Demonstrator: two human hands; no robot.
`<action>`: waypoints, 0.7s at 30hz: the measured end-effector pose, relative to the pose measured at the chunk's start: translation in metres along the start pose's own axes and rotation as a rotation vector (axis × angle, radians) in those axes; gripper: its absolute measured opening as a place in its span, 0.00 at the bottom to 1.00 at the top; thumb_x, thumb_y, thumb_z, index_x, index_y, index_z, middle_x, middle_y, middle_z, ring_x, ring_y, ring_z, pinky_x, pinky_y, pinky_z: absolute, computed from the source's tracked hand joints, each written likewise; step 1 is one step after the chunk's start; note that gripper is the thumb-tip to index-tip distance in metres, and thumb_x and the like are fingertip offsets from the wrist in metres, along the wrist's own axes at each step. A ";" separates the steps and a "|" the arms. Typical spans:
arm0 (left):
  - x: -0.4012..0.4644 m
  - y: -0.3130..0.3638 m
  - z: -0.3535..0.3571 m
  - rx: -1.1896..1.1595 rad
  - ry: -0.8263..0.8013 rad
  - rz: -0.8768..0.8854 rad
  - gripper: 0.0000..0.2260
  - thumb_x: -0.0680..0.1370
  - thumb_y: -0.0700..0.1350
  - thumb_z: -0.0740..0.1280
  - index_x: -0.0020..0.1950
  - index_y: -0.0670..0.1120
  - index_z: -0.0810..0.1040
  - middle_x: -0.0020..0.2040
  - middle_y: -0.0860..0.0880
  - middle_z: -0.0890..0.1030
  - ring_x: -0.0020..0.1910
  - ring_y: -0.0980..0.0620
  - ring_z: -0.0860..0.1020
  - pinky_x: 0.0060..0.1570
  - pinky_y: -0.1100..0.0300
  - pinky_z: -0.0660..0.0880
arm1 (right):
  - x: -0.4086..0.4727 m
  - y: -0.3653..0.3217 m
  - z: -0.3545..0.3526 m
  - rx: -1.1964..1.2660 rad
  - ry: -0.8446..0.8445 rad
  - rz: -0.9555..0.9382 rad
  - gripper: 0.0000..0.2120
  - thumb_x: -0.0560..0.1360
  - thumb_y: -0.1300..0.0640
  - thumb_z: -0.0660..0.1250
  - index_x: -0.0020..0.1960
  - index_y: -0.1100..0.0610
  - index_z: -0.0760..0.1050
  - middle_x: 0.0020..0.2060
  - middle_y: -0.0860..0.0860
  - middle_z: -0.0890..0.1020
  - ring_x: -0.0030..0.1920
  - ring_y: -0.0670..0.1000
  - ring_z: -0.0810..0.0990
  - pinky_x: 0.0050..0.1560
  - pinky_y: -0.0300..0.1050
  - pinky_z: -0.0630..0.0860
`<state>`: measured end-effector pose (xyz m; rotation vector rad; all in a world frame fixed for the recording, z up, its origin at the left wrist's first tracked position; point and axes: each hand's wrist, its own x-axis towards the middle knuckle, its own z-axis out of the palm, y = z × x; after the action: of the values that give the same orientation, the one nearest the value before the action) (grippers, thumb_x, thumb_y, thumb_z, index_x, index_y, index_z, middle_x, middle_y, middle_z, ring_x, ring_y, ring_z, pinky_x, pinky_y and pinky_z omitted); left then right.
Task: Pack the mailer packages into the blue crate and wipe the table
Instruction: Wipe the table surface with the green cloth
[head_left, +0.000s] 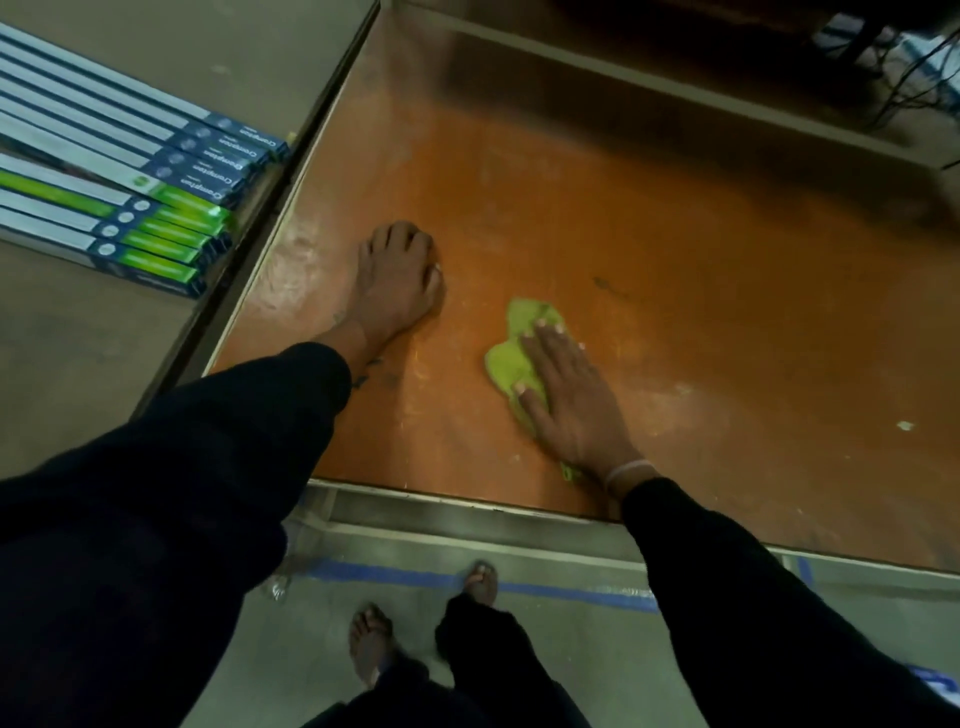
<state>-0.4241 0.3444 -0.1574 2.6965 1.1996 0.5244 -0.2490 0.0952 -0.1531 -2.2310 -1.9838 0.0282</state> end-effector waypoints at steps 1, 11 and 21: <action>0.000 0.000 -0.001 0.002 -0.004 0.000 0.19 0.80 0.54 0.56 0.64 0.45 0.74 0.64 0.42 0.72 0.63 0.39 0.69 0.60 0.44 0.67 | 0.011 0.008 0.001 -0.007 0.019 0.164 0.30 0.83 0.40 0.50 0.81 0.53 0.55 0.81 0.53 0.55 0.81 0.53 0.51 0.79 0.57 0.52; 0.011 -0.012 -0.006 0.028 -0.060 0.060 0.21 0.78 0.57 0.54 0.63 0.45 0.73 0.63 0.43 0.72 0.63 0.39 0.69 0.59 0.44 0.67 | 0.091 0.034 0.003 -0.002 -0.044 0.052 0.31 0.84 0.38 0.45 0.82 0.51 0.52 0.81 0.51 0.52 0.81 0.52 0.49 0.80 0.56 0.49; 0.041 -0.056 -0.015 0.071 -0.037 -0.038 0.18 0.81 0.53 0.62 0.67 0.45 0.73 0.66 0.42 0.72 0.66 0.40 0.67 0.63 0.43 0.64 | 0.186 0.050 0.006 -0.012 -0.064 -0.117 0.30 0.84 0.40 0.46 0.82 0.53 0.52 0.81 0.53 0.52 0.81 0.53 0.49 0.80 0.55 0.47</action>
<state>-0.4428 0.4127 -0.1481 2.7231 1.2814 0.4330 -0.1773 0.2738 -0.1488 -2.1429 -2.1497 0.0748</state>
